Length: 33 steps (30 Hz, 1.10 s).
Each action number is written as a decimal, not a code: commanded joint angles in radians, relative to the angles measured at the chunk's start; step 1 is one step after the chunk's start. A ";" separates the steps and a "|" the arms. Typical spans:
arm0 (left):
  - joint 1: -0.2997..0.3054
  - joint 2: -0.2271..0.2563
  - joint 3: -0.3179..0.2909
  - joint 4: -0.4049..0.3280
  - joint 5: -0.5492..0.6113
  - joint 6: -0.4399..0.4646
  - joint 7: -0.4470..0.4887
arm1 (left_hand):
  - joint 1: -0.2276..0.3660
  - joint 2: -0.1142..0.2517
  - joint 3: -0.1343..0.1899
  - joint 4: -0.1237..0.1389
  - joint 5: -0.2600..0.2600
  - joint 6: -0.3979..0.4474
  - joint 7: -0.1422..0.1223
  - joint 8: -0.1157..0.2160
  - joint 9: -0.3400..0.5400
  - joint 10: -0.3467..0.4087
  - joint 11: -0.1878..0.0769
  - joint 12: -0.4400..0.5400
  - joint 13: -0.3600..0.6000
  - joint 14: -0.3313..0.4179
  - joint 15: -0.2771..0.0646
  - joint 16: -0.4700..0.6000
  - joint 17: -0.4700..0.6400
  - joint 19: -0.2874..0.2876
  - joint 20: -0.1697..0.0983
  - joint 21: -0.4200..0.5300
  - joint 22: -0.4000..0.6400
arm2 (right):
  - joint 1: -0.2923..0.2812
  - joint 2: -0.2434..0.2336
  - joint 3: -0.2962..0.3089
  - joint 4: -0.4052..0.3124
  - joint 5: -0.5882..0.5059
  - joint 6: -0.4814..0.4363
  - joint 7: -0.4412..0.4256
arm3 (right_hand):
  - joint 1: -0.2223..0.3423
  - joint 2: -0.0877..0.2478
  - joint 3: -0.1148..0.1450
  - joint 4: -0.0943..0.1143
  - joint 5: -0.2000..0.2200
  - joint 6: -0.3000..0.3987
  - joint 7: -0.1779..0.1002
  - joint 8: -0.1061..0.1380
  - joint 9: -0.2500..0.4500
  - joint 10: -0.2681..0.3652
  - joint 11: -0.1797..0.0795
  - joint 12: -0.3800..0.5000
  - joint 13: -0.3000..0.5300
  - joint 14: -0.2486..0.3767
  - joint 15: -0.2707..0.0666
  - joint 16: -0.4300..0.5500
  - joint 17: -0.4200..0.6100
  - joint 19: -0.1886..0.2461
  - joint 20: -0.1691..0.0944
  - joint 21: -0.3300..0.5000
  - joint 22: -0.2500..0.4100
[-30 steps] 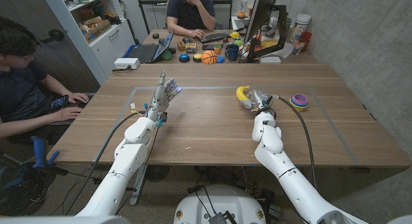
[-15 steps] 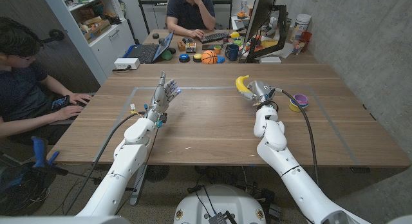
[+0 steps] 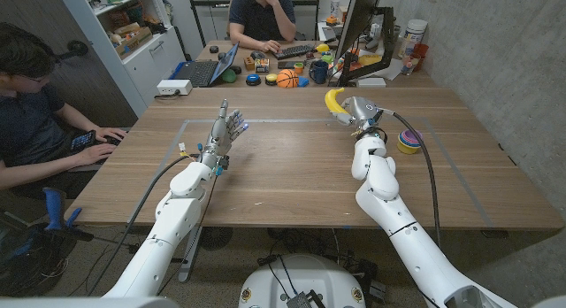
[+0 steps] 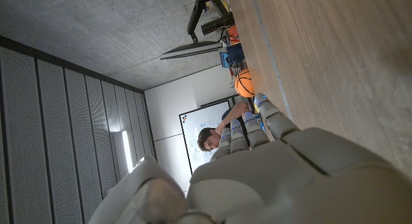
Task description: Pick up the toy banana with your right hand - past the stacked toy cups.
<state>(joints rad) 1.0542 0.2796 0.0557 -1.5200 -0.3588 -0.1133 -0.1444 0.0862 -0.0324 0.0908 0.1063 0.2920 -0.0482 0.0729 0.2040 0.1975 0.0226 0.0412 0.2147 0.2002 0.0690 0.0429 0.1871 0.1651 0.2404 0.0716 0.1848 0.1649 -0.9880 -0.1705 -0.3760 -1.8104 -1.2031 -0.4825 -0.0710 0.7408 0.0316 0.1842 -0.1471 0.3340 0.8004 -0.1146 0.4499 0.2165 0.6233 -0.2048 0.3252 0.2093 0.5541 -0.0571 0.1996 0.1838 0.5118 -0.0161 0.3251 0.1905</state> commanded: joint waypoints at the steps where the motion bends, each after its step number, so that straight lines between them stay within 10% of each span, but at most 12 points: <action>1: 0.006 0.001 0.000 -0.004 0.001 -0.002 0.001 | 0.001 0.009 -0.003 -0.004 -0.001 0.002 -0.003 -0.001 0.004 0.002 -0.005 0.000 0.000 0.005 -0.009 -0.004 0.005 0.003 0.012 -0.002 0.005 | 0.017 -0.012 0.007 -0.038 -0.016 -0.001 0.020 | 0.064 0.056 0.016 0.004 0.008 0.108 -0.108 0.001 0.001 0.006 -0.003 -0.003 0.000 0.008 -0.159 -0.003 0.002 -0.002 -0.003 0.001 0.002; 33: -0.002 0.003 0.002 0.003 0.000 0.002 -0.003 | 0.005 0.013 -0.006 -0.008 -0.005 0.003 -0.003 -0.001 0.005 0.001 -0.005 -0.001 0.000 0.004 -0.009 -0.004 0.005 0.002 0.011 -0.002 0.005 | 0.058 -0.036 0.018 -0.102 -0.070 -0.012 0.070 | 0.077 0.062 0.022 0.003 0.008 0.106 -0.107 -0.002 0.001 0.008 -0.005 -0.008 -0.001 0.007 -0.160 -0.006 0.002 -0.006 -0.004 -0.001 0.002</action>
<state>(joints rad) 1.0491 0.2809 0.0574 -1.5079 -0.3617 -0.1161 -0.1540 0.0901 -0.0285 0.0865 0.1020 0.2875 -0.0482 0.0729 0.2040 0.1975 0.0226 0.0412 0.2148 0.2002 0.0725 0.0394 0.1871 0.1651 0.2371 0.0792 0.1848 0.1649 -0.9323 -0.2056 -0.3595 -1.9005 -1.2631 -0.4894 -0.0097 0.7513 0.0212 0.1978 -0.1421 0.3363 0.8004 -0.1147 0.4462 0.2110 0.6295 -0.2065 0.3211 0.2094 0.5540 -0.0571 0.1961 0.1837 0.5078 -0.0201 0.3251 0.1905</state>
